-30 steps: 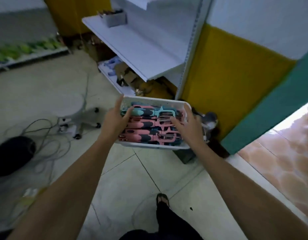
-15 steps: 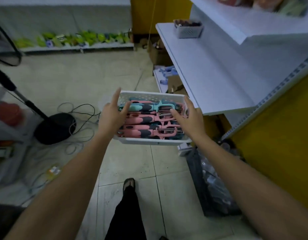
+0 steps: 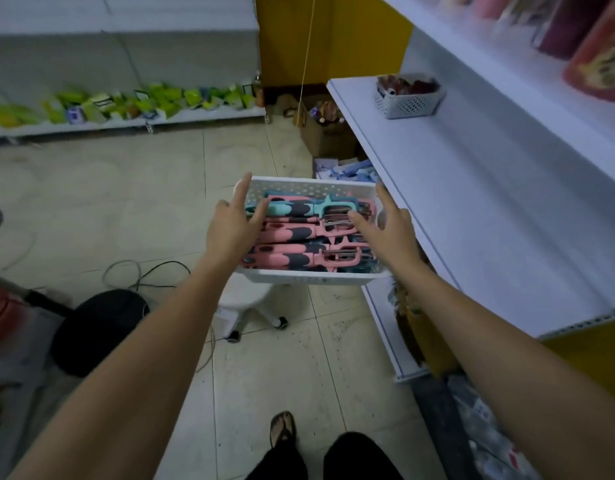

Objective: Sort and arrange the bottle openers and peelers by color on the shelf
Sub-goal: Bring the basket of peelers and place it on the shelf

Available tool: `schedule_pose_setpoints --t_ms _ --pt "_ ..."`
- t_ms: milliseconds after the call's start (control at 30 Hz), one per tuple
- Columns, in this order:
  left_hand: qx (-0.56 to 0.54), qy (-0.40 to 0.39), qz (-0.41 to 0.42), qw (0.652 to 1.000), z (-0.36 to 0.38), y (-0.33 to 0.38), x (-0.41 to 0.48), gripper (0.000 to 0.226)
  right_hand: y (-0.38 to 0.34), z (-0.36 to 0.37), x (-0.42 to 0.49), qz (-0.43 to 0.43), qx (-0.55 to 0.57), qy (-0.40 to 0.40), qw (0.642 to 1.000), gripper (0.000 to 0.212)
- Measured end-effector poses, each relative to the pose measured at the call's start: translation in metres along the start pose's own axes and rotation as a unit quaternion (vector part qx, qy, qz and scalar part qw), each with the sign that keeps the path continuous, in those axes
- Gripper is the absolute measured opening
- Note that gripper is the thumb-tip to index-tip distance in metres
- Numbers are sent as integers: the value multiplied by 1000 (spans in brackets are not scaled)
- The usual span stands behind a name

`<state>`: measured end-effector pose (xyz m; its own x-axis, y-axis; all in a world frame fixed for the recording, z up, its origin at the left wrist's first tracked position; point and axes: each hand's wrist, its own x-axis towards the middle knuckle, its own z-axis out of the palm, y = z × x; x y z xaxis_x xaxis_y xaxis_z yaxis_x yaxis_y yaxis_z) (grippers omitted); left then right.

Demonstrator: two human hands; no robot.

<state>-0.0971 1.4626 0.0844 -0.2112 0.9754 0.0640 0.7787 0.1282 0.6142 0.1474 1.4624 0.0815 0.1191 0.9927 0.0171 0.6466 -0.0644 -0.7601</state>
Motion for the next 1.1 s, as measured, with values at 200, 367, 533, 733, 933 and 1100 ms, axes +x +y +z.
schedule_pose_setpoints --t_ms 200,367,533,733,933,1100 --pt "-17 13 2 1000 -3 -9 90 58 -23 32 88 8 -25 4 1000 77" --pt "-11 21 -12 1000 4 -6 166 57 -34 51 166 -6 -27 -11 1000 74" --pt "-8 19 -22 1000 37 10 261 57 -31 60 266 -5 -44 -7 999 77" --pt "-9 -1 -27 1000 76 46 379 58 -23 52 393 -7 -39 -17 999 76" --pt "-4 -5 -40 999 103 76 466 59 -17 48 486 -4 -32 -27 999 78" --pt "-16 -17 -20 1000 133 90 537 59 -4 51 545 18 -22 -25 999 77"
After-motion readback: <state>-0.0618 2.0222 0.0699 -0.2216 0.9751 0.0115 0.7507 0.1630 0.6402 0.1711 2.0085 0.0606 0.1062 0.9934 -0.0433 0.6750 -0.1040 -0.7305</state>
